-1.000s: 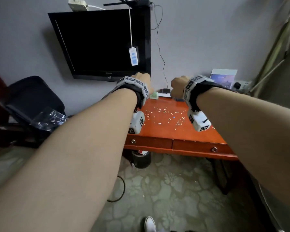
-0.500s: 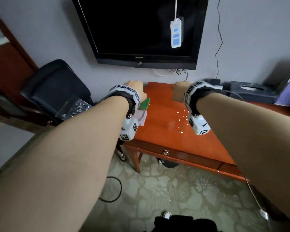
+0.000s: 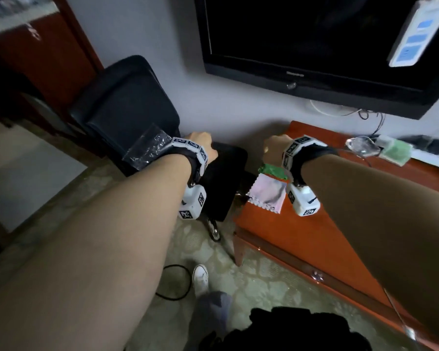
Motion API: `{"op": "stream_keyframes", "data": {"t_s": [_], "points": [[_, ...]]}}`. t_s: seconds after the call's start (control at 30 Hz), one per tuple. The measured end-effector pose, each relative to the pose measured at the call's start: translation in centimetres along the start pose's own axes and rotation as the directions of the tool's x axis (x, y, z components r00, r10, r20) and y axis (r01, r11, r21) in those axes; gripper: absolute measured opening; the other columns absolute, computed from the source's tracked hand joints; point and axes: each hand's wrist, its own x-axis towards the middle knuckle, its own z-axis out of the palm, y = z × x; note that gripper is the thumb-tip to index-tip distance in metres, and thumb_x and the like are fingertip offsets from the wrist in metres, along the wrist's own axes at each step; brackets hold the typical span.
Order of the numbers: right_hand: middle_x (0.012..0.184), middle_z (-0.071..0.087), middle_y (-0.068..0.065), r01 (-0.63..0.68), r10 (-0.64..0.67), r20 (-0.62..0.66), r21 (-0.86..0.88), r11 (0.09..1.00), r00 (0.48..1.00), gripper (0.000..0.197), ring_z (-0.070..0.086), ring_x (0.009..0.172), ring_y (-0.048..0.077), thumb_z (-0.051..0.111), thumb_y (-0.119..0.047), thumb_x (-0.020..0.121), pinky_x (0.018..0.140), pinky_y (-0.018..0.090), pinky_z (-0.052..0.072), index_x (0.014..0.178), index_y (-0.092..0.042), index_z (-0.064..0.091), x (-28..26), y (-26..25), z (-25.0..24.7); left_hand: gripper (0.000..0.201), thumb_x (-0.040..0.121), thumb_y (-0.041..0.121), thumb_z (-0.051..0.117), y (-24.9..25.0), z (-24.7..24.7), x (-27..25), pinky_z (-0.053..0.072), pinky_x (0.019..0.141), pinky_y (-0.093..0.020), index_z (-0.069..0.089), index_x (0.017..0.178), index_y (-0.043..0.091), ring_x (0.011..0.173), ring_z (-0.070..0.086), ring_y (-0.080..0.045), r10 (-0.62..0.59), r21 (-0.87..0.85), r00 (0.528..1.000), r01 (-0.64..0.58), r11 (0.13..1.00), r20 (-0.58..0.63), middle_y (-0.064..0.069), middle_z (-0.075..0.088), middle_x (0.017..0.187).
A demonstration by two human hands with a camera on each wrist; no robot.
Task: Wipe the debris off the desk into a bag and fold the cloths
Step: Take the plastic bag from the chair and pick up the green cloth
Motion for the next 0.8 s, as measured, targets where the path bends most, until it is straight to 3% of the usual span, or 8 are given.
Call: {"op": "stream_keyframes", "data": {"t_s": [0.13,0.23,0.33,0.47,0.57,0.63,0.73,0.8], "points": [[0.125,0.058,0.017,-0.020,0.020,0.003,-0.005,1.000,1.000,0.037,0.054,0.116,0.035,0.057,-0.024,0.087,0.092,0.039,0.044,0.121,-0.009,0.062,7.1,-4.6,1.1,0.035,0.089,0.025,0.057,-7.4,0.1,6.7,0.053,0.082,-0.037,0.063,0.120,0.008,0.102,0.063,-0.034,0.007,0.007,0.999,-0.007,1.000,0.032,-0.014,0.066,0.116],[0.126,0.058,0.018,-0.043,0.043,0.024,-0.003,0.999,0.999,0.038,0.054,0.117,0.035,0.056,-0.024,0.088,0.095,0.039,0.044,0.121,-0.007,0.061,12.0,-8.1,0.9,0.032,0.090,0.026,0.056,-13.1,-0.3,10.9,0.053,0.085,-0.039,0.064,0.115,0.008,0.100,0.064,-0.033,-0.022,0.012,0.996,0.021,1.000,0.090,-0.013,0.067,0.112],[0.122,0.060,0.017,-0.050,0.051,0.024,-0.004,0.999,0.998,0.035,0.056,0.114,0.034,0.055,-0.024,0.087,0.093,0.037,0.046,0.117,-0.008,0.064,16.5,-11.5,0.8,0.033,0.094,0.030,0.057,-18.0,-0.3,14.4,0.047,0.089,-0.039,0.063,0.118,0.008,0.109,0.060,-0.034,-0.070,0.042,0.990,0.065,0.997,0.126,-0.013,0.064,0.119],[0.115,0.066,0.014,-0.009,0.018,0.132,-0.068,0.998,0.991,0.028,0.062,0.105,0.031,0.053,-0.019,0.090,0.084,0.030,0.048,0.108,-0.004,0.068,21.3,-15.6,2.3,0.017,0.088,0.033,0.055,-23.6,1.9,17.7,0.047,0.075,-0.035,0.060,0.094,0.018,0.090,0.059,-0.031,-0.073,0.036,0.979,0.068,0.997,0.191,-0.008,0.066,0.110],[0.109,0.067,0.014,0.021,0.005,0.201,-0.129,0.991,0.980,0.025,0.062,0.101,0.034,0.056,-0.020,0.085,0.082,0.031,0.049,0.101,-0.006,0.068,24.1,-17.2,4.2,0.027,0.087,0.041,0.054,-26.3,3.9,19.6,0.051,0.083,-0.038,0.060,0.098,0.017,0.094,0.062,-0.031,-0.083,0.026,0.966,0.079,0.997,0.246,-0.007,0.066,0.106],[0.109,0.067,0.013,0.011,0.023,0.240,-0.140,0.990,0.970,0.025,0.062,0.102,0.034,0.056,-0.022,0.085,0.084,0.033,0.050,0.102,-0.009,0.069,26.0,-17.3,5.8,0.030,0.092,0.038,0.056,-27.7,5.4,20.9,0.052,0.084,-0.039,0.060,0.105,0.012,0.097,0.063,-0.031,-0.094,0.017,0.953,0.093,0.996,0.288,-0.009,0.066,0.108],[0.109,0.068,0.011,0.021,0.032,0.301,-0.168,0.986,0.953,0.019,0.063,0.100,0.035,0.056,-0.029,0.081,0.089,0.038,0.052,0.092,-0.017,0.066,29.1,-17.2,8.2,0.017,0.092,0.029,0.057,-29.5,7.4,22.9,0.052,0.078,-0.036,0.056,0.094,0.012,0.095,0.063,-0.029,-0.118,0.037,0.938,0.112,0.993,0.325,-0.010,0.066,0.108],[0.112,0.067,0.011,0.015,0.043,0.339,-0.167,0.986,0.940,0.022,0.062,0.103,0.036,0.056,-0.028,0.082,0.092,0.039,0.051,0.098,-0.017,0.067,30.7,-17.3,9.5,0.018,0.092,0.027,0.058,-30.7,8.2,24.1,0.050,0.076,-0.035,0.057,0.099,0.009,0.095,0.061,-0.029,-0.149,0.039,0.929,0.144,0.989,0.338,-0.012,0.064,0.111]]}}
